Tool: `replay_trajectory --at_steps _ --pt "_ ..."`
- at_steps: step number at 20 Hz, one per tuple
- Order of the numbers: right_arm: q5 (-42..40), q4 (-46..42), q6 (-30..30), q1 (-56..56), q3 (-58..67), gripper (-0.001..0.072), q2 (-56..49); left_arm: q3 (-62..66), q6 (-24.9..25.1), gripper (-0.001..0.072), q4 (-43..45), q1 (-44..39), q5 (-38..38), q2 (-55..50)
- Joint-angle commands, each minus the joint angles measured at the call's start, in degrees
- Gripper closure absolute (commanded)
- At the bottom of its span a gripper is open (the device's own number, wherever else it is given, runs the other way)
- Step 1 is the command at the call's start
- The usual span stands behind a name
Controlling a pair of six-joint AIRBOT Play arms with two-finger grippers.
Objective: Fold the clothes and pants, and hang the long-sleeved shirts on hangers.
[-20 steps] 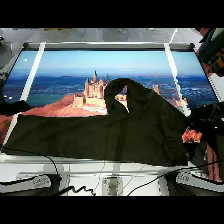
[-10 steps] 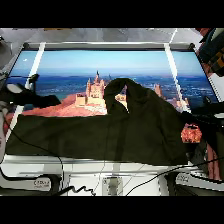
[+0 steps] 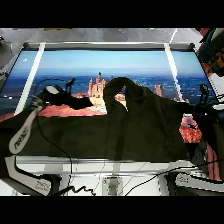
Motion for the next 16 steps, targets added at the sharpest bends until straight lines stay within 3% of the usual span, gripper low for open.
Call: replay_trajectory --at_steps 1,4,6,8,9,13,16 --pt "0.3 0.9 1.0 0.2 0.5 0.0681 0.0 2.3 2.1 -0.0002 -4.1 -7.1 5.0 -3.4" --pt "0.8 0.9 1.0 0.2 0.5 0.0681 0.0 5.4 1.7 0.0017 -4.0 -10.8 10.3 -5.6" --pt "1.9 0.9 1.0 0.2 0.5 0.0681 0.0 7.5 0.2 0.0115 -3.8 -12.0 12.4 -7.4" --pt "3.0 0.9 1.0 0.2 0.5 0.0681 0.0 9.2 -0.9 0.0147 -2.7 -12.6 12.5 -9.0" --pt "3.3 0.9 1.0 0.2 0.5 0.0681 0.0 9.9 -1.0 0.0195 -2.0 -12.7 12.5 -9.6" --pt "3.4 0.9 1.0 0.2 0.5 0.0681 0.0 13.6 -1.0 0.0673 7.2 -12.2 13.1 -9.5" --pt "3.8 0.9 1.0 0.2 0.5 0.0681 0.0 17.7 -4.3 0.0674 18.4 -11.9 12.7 -7.8"
